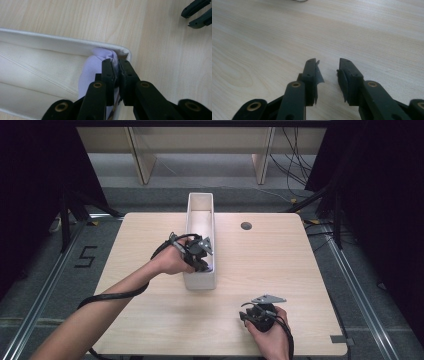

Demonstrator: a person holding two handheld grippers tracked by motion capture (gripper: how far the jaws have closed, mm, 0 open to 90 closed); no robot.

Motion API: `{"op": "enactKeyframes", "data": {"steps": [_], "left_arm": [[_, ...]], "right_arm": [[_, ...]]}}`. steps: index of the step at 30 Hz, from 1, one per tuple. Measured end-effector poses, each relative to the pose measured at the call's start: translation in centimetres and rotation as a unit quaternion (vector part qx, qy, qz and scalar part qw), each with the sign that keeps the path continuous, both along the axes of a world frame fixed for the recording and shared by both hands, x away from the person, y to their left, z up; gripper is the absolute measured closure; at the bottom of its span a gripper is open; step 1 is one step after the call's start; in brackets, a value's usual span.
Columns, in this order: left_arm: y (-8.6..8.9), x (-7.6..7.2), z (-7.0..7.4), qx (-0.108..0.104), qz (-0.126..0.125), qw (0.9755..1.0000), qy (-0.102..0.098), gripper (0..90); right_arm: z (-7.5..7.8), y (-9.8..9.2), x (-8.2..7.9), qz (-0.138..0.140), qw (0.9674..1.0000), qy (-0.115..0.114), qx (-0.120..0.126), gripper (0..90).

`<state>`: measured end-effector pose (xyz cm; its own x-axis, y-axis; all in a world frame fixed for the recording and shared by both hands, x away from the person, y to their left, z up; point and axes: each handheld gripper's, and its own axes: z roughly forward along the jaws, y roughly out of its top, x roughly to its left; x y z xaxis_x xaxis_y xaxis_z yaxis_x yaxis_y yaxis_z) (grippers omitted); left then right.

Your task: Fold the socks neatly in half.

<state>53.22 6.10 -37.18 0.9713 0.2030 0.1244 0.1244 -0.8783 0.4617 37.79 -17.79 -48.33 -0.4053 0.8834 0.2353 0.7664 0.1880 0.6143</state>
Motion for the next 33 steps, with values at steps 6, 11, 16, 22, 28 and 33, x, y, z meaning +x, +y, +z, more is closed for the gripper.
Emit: {"op": "enactKeyframes", "data": {"steps": [6, 11, 16, 22, 28, 33], "left_arm": [[0.0, 0.0, -0.1, 0.0, -0.003, 1.0, 0.002, 83.3], [0.1, -0.1, -0.2, -0.007, 0.001, 1.0, 0.003, 83.1], [0.3, 0.0, -0.1, -0.008, -0.001, 1.0, 0.004, 82.8], [0.4, -0.1, -0.3, -0.018, 0.008, 0.9998, 0.009, 81.5], [1.0, 0.0, 0.2, -0.074, 0.038, 0.9964, 0.016, 66.9], [2.8, 1.0, 2.2, -0.125, 0.063, 0.9902, 0.002, 67.0]], "right_arm": [[-0.1, -0.2, 0.2, 0.01, 0.9999, -0.005, -0.008, 67.7], [-0.2, -0.2, 0.2, 0.006, 0.9998, -0.003, -0.017, 67.7], [-0.1, -0.2, 0.2, 0.007, 0.9999, 0.0, -0.013, 67.6], [-0.2, -0.3, 0.3, 0.021, 0.9995, -0.014, -0.02, 67.5], [-0.2, -0.3, 0.3, 0.022, 0.9995, -0.014, -0.018, 67.2], [-0.1, -0.3, 0.3, 0.014, 0.9998, -0.004, -0.01, 67.0]]}}
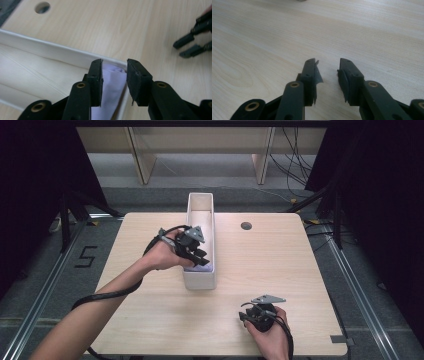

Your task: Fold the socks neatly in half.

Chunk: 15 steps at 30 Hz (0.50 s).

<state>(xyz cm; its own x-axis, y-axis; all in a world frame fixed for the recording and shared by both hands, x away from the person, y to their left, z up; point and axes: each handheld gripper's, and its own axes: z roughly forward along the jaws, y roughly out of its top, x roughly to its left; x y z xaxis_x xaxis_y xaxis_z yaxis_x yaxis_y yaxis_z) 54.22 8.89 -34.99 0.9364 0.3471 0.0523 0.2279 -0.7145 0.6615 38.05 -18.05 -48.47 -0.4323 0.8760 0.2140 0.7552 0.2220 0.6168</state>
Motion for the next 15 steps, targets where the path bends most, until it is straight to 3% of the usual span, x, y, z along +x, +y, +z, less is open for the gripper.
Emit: {"op": "enactKeyframes", "data": {"steps": [2, 5, 8, 11, 13, 14, 15], "left_arm": [[0.5, 0.5, 0.0, 0.001, 0.032, 0.9995, -0.001, 73.7], [1.1, 1.6, -0.8, 0.034, 0.06, 0.9976, -0.005, 82.7], [1.0, 2.0, -1.8, 0.048, 0.057, 0.9972, -0.007, 85.0], [0.7, 1.9, -2.5, 0.044, 0.052, 0.9976, -0.002, 85.1], [0.5, 1.9, -2.8, 0.044, 0.044, 0.998, -0.002, 84.7], [0.5, 2.0, -2.7, 0.049, 0.038, 0.9981, -0.004, 84.6], [0.3, 1.9, -2.8, 0.039, 0.045, 0.9982, -0.001, 84.4]], "right_arm": [[-0.1, 0.0, 0.1, -0.002, 1.0, -0.004, -0.005, 66.9], [0.0, 0.1, -0.1, -0.008, 1.0, 0.005, 0.0, 67.0], [0.1, 0.3, -0.2, -0.014, 0.9998, 0.013, 0.003, 66.9], [-0.1, 0.0, 0.0, 0.0, 1.0, -0.004, 0.008, 66.9], [-0.1, -0.2, -0.1, -0.006, 0.9999, 0.002, 0.01, 67.0], [-0.2, -0.3, 0.0, -0.002, 0.9999, -0.008, 0.006, 67.0], [-0.2, -0.4, -0.1, -0.006, 0.9999, 0.0, 0.011, 67.0]]}}
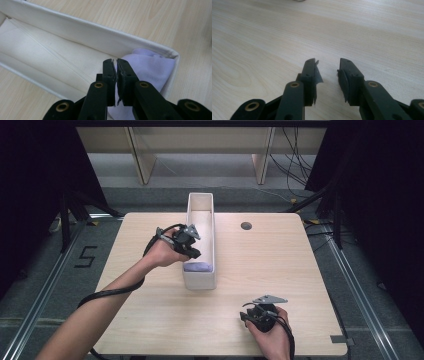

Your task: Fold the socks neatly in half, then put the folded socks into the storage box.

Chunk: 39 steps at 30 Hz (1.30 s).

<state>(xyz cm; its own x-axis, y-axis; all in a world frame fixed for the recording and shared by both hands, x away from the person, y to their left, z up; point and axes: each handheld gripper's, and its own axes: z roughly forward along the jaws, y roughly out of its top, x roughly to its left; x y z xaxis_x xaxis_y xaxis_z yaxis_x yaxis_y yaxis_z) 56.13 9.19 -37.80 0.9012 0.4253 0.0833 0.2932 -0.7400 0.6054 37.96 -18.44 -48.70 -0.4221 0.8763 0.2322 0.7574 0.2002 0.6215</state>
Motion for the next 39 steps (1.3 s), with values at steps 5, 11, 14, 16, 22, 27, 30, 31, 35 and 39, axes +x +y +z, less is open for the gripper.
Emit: {"op": "enactKeyframes", "data": {"steps": [5, 11, 14, 16, 22, 27, 30, 31, 35, 39], "left_arm": [[-0.3, 0.2, -0.2, 0.014, -0.01, 0.9998, 0.001, 87.2], [-0.4, -0.2, -0.1, 0.032, -0.022, 0.9992, -0.006, 87.7], [-0.4, -0.4, 0.0, 0.032, -0.024, 0.9992, -0.006, 87.1], [-0.4, -0.5, 0.0, 0.032, -0.025, 0.9991, -0.007, 86.6], [-0.2, -0.8, 0.1, 0.025, -0.021, 0.9994, -0.011, 85.9], [-0.2, -0.8, 0.4, 0.023, -0.017, 0.9994, -0.016, 85.4], [-0.1, -0.9, 0.2, 0.024, -0.01, 0.9996, -0.013, 85.5], [-0.1, -0.9, 0.2, 0.034, -0.019, 0.9992, -0.012, 85.5], [-0.3, -1.0, 0.0, 0.023, -0.018, 0.9995, -0.011, 85.5], [-0.2, -0.8, -0.2, 0.036, -0.021, 0.9991, -0.005, 86.0]], "right_arm": [[0.0, -0.4, -0.1, -0.005, 0.9999, -0.007, 0.008, 66.9], [0.3, -0.5, -0.3, -0.013, 0.9999, -0.006, 0.006, 66.8], [0.3, -0.5, -0.2, -0.006, 0.9999, -0.003, 0.009, 66.8], [0.5, -0.4, -0.2, -0.017, 0.9998, 0.0, 0.014, 66.8], [0.5, -0.3, 0.5, 0.002, 0.9999, -0.013, 0.01, 66.8], [0.5, -0.6, 0.3, -0.003, 1.0, -0.004, 0.007, 66.7], [0.6, -0.7, 0.4, -0.005, 1.0, -0.007, 0.003, 66.7], [0.7, -0.5, 0.4, -0.008, 0.9998, -0.012, 0.015, 66.7], [1.1, -0.3, 0.7, 0.001, 0.9998, -0.014, 0.011, 66.7], [1.1, -0.1, 0.9, -0.005, 0.9998, -0.006, 0.02, 66.7]]}}
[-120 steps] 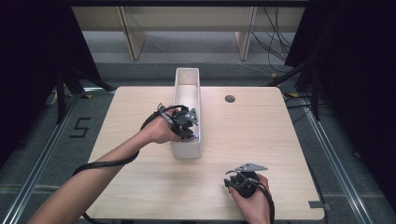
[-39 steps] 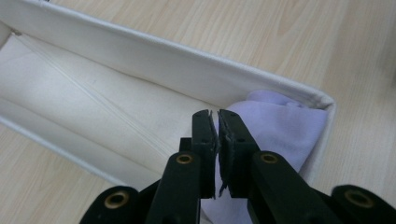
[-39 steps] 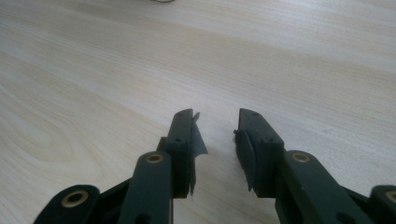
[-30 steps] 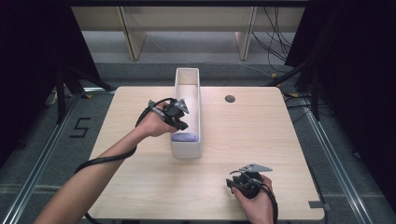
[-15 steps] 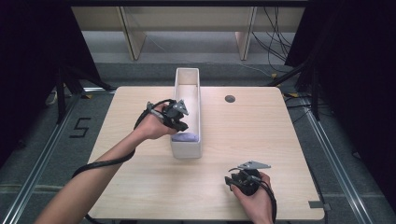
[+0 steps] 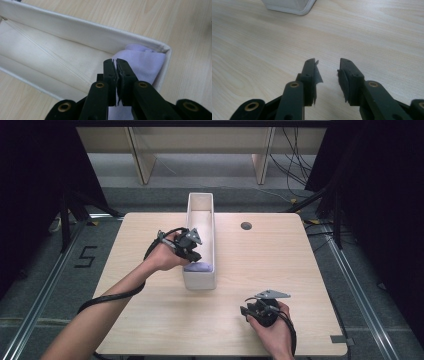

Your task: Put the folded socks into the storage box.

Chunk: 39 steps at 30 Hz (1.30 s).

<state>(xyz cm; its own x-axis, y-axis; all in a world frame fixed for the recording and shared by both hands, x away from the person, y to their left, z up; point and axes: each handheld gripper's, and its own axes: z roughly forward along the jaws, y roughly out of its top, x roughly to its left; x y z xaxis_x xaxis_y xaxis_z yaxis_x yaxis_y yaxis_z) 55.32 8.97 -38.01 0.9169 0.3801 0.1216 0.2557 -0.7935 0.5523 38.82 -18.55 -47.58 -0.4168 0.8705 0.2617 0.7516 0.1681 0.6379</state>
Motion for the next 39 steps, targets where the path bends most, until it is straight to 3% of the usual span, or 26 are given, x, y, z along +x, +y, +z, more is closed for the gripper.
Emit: {"op": "enactKeyframes", "data": {"steps": [1, 4, 5, 6, 7, 8, 10, 12, 16, 17, 18, 20, 23, 25, 26, 28, 31, 32, 36, 39], "left_arm": [[0.0, 0.1, -0.1, -0.001, 0.003, 1.0, 0.002, 85.9], [-0.2, 0.6, -0.5, 0.001, 0.007, 0.9999, 0.008, 85.9], [-0.3, 0.8, -0.7, 0.004, 0.006, 0.9999, 0.012, 86.1], [-0.4, 0.8, -0.8, 0.005, 0.006, 0.9999, 0.014, 86.4], [-0.6, 0.9, -0.9, 0.007, 0.005, 0.9998, 0.017, 86.8], [-0.7, 1.0, -0.9, 0.007, 0.002, 0.9998, 0.018, 87.0], [-1.1, 1.1, -1.0, 0.011, -0.002, 0.9997, 0.022, 87.5], [-1.4, 1.3, -1.1, 0.02, -0.01, 0.9993, 0.029, 88.4], [-2.0, 1.3, -1.6, 0.058, -0.034, 0.9966, 0.047, 89.5], [-2.1, 1.3, -1.7, 0.063, -0.041, 0.9961, 0.046, 89.5], [-2.2, 1.1, -1.7, 0.065, -0.042, 0.9956, 0.053, 89.6], [-2.4, 1.0, -1.8, 0.073, -0.054, 0.9943, 0.056, 89.6], [-2.5, 0.7, -1.8, 0.084, -0.07, 0.9919, 0.064, 89.6], [-2.5, 0.5, -1.7, 0.087, -0.072, 0.9917, 0.061, 89.6], [-2.5, 0.5, -1.7, 0.085, -0.072, 0.9919, 0.061, 89.6], [-2.3, 0.4, -1.5, 0.081, -0.07, 0.9925, 0.059, 89.5], [-2.0, 0.3, -1.0, 0.073, -0.063, 0.994, 0.052, 88.0], [-1.7, 0.3, -0.8, 0.069, -0.059, 0.9949, 0.045, 86.8], [-0.5, 0.0, 0.4, 0.036, -0.022, 0.9989, 0.019, 84.1], [0.3, -0.4, 0.9, 0.041, -0.016, 0.999, 0.012, 84.9]], "right_arm": [[-0.1, -0.2, 0.2, 0.009, 0.9999, -0.012, -0.007, 66.7], [-0.3, -0.4, 0.2, 0.01, 0.9999, -0.011, -0.002, 66.4], [-0.2, -0.5, 0.1, 0.001, 1.0, 0.002, -0.007, 66.4], [-0.4, -0.7, 0.2, 0.01, 0.9999, -0.012, -0.006, 66.3], [-0.4, -0.6, 0.1, 0.0, 1.0, 0.003, -0.002, 66.4], [-0.5, -0.8, 0.1, 0.008, 0.9999, -0.008, -0.005, 66.3], [-0.4, -0.9, 0.0, 0.0, 1.0, 0.004, -0.001, 66.3], [-0.4, -1.1, -0.2, -0.004, 1.0, -0.004, 0.001, 66.3], [-0.2, -1.4, -0.8, -0.024, 0.9997, 0.005, 0.001, 66.1], [-0.2, -1.8, -0.7, -0.009, 0.9999, -0.007, -0.01, 66.1], [-0.2, -1.6, -1.0, -0.022, 0.9998, 0.004, 0.002, 66.1], [-0.2, -1.7, -1.2, -0.021, 0.9998, 0.0, -0.002, 66.1], [-0.3, -2.0, -1.0, -0.003, 0.9997, -0.019, -0.012, 66.0], [0.0, -1.8, -1.1, -0.011, 0.9999, -0.008, -0.01, 66.0], [0.1, -1.5, -1.3, -0.026, 0.9997, 0.001, 0.0, 65.9], [0.2, -1.3, -1.2, -0.025, 0.9997, 0.007, -0.002, 65.9], [-0.1, -1.3, -1.1, -0.014, 0.9998, -0.009, -0.003, 65.7], [-0.1, -1.2, -1.1, -0.015, 0.9999, -0.005, -0.006, 65.7], [0.0, -1.3, -1.1, -0.011, 0.9998, -0.013, -0.006, 65.7], [0.1, -1.2, -1.2, -0.017, 0.9998, -0.002, -0.004, 65.7]]}}
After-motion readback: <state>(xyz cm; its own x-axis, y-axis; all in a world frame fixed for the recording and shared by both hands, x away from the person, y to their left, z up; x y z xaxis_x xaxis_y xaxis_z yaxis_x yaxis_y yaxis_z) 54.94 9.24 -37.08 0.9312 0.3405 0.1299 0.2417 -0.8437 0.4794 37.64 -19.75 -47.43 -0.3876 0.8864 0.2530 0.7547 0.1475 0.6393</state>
